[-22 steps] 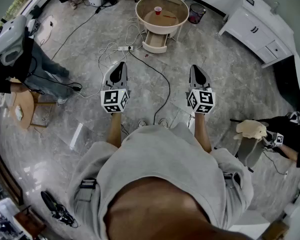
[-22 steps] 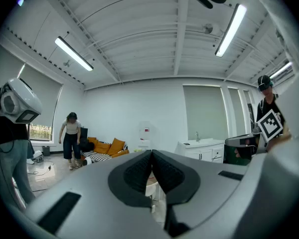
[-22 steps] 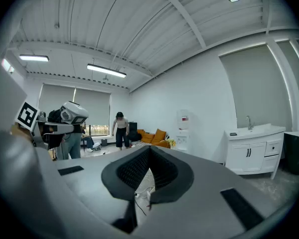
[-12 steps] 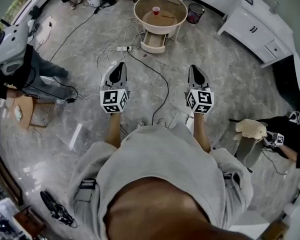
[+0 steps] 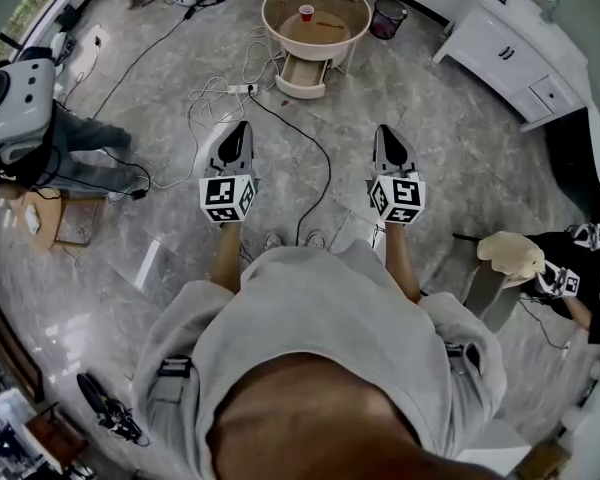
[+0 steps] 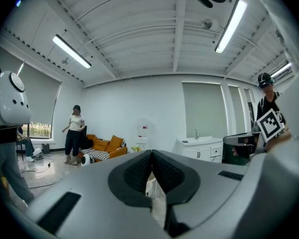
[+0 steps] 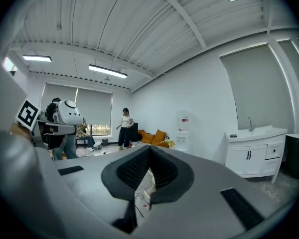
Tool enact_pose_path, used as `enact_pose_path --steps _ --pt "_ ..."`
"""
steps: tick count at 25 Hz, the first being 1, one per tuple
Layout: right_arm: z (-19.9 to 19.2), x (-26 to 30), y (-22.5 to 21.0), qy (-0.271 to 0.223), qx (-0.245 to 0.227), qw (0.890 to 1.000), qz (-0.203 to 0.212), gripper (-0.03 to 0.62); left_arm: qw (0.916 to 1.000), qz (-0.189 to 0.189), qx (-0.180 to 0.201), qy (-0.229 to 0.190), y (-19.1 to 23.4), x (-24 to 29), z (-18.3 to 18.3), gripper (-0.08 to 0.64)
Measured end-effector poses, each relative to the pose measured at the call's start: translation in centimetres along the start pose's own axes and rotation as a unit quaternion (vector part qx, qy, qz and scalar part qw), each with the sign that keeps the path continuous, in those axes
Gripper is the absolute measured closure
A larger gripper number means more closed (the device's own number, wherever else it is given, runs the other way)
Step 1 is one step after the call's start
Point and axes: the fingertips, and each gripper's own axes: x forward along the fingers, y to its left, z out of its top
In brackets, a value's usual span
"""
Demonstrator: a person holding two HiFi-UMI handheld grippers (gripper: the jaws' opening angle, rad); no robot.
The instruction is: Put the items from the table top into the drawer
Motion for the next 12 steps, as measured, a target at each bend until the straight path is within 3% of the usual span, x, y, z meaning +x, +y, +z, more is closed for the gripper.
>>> enact_pose_path --steps 12 --pt "-0.8 1.0 -3.5 0.003 -0.011 1.000 0.009 0.568 1.0000 -0.002 0.000 0.000 -3.2 3.0 -0.7 0.545"
